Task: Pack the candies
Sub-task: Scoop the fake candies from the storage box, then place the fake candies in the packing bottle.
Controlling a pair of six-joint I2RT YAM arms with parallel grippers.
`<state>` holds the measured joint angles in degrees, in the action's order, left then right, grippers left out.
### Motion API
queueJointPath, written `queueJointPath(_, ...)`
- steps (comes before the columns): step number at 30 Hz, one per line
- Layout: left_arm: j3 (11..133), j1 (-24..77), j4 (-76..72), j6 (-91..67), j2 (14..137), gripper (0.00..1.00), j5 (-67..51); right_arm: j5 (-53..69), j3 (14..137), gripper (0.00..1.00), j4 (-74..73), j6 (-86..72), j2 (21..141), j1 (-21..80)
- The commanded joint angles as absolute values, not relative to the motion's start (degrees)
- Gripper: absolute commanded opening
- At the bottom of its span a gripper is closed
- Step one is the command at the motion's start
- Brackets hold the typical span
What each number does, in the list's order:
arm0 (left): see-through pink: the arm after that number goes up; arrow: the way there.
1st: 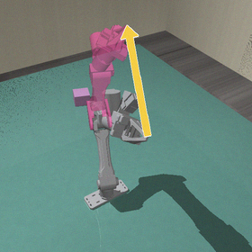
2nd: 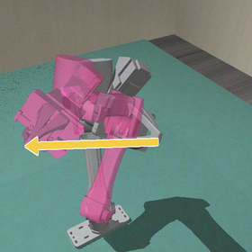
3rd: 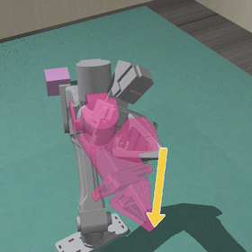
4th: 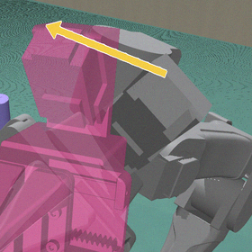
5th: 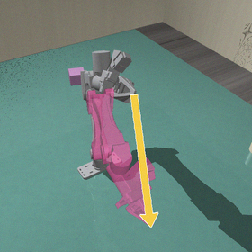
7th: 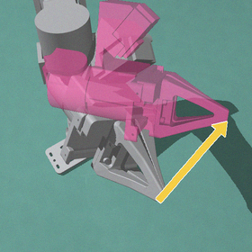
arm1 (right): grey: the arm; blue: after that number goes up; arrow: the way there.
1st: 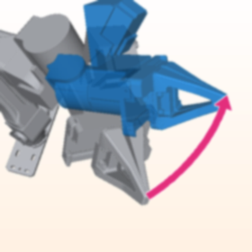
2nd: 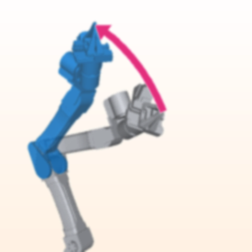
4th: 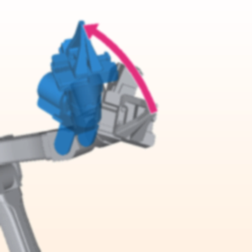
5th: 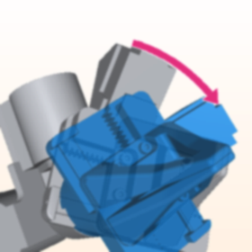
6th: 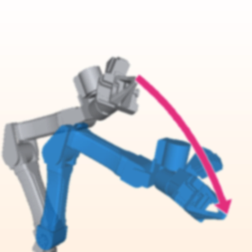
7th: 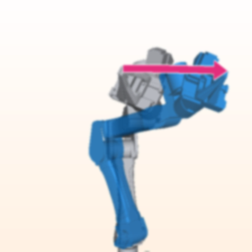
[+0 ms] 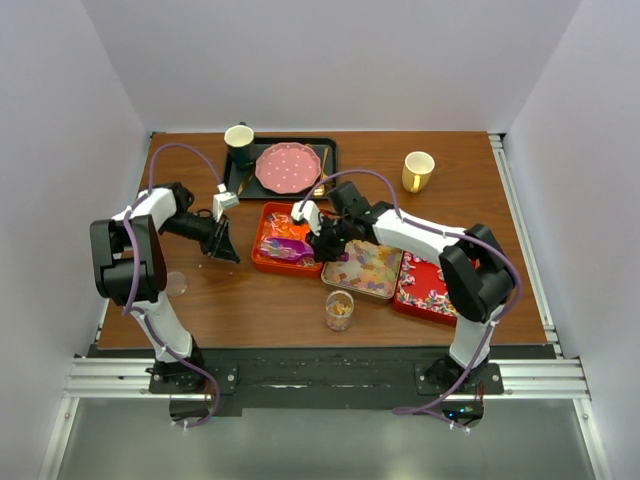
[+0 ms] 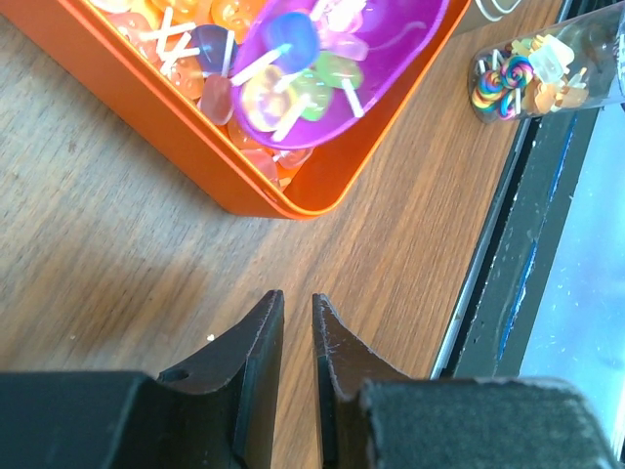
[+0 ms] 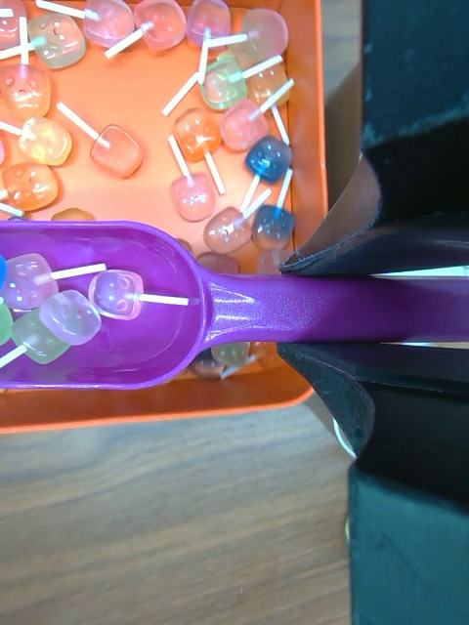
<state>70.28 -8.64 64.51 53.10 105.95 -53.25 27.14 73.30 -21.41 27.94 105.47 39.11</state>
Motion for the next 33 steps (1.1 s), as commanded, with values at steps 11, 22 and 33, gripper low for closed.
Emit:
queueJointPath(11,75.8,-10.6,64.6,48.8,104.0,0.22,-50.0,34.8,54.9,0.00,6.3,15.9,85.6,32.5)
queueJointPath(22,76.6,-10.5,62.1,45.2,102.6,0.22,-54.0,39.2,59.9,0.00,-19.2,22.2,73.8,30.6)
queueJointPath(33,72.9,-10.5,60.7,46.1,97.9,0.22,-55.8,35.4,62.8,0.00,-56.1,46.0,62.3,28.7)
